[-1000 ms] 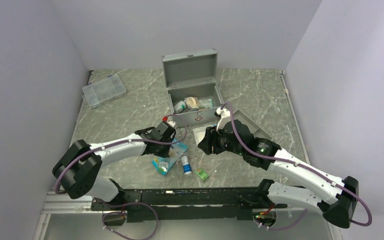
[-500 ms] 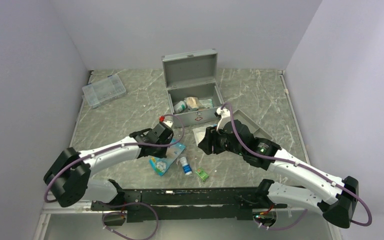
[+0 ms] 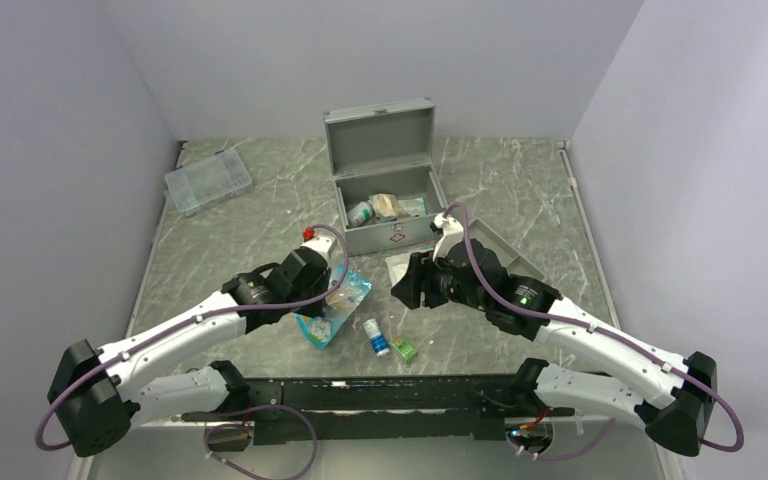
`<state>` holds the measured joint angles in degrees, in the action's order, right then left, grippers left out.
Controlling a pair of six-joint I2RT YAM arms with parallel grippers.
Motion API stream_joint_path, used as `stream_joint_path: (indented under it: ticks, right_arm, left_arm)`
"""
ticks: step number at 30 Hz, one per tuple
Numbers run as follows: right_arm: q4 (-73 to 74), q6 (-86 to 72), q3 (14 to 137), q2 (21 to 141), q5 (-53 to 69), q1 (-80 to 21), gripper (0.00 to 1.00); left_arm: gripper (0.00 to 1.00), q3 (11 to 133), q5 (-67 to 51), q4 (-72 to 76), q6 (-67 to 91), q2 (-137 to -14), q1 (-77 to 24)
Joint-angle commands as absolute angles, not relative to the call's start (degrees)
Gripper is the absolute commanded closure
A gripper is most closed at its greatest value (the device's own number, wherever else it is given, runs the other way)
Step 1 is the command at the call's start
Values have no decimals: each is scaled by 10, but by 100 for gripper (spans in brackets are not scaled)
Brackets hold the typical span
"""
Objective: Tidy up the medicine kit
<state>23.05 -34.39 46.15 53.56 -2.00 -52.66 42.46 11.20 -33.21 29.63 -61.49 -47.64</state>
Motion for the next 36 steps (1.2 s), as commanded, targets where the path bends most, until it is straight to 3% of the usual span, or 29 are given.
stream_joint_path:
  ticks: [1,26,36]
  right_arm:
    - [173,-388,449,535,11,-529,41]
    - [17,-507,419,623,1,-569,40]
    - [-5,-520,432,654,-27,-577,49]
  left_arm:
    - [100,441,96,-345,313,-580,-480]
    - [100,485,24,-293,384,-542,-480]
    - [100,467,-10,-265,407,-530,-481]
